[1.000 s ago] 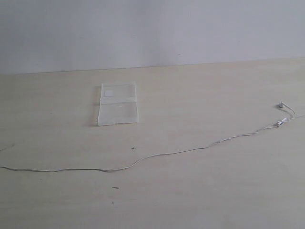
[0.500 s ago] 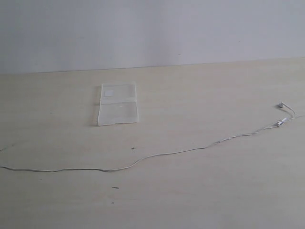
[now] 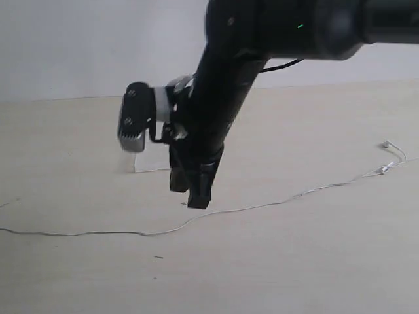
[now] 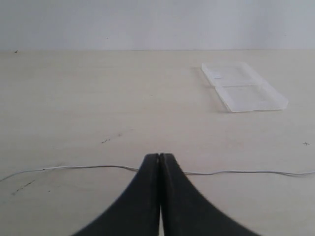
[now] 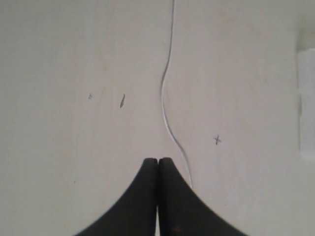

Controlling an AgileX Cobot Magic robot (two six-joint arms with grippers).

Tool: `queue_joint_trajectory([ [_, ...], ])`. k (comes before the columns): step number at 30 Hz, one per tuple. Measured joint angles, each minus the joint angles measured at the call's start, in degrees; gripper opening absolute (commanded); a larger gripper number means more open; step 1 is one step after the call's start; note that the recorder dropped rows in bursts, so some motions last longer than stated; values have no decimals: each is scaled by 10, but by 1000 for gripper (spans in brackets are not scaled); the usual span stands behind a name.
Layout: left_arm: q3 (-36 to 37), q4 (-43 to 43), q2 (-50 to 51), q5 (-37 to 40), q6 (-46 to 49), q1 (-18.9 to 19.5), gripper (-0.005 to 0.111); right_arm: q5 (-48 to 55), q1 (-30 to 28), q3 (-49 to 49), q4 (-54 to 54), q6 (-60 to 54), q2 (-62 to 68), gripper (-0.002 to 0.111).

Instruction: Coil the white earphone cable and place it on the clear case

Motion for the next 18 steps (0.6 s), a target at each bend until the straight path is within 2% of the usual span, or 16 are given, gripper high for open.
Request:
queue_joint_trajectory([
  [5, 0, 0, 0, 0, 0, 0, 0, -15, 31, -39, -22, 37, 65, 2],
  [14, 0, 0, 0, 0, 0, 0, 0, -16, 32, -51, -28, 45, 112, 35],
  [18, 0, -1, 0, 0, 0, 0, 0, -28, 32, -52, -30, 36, 132, 40],
])
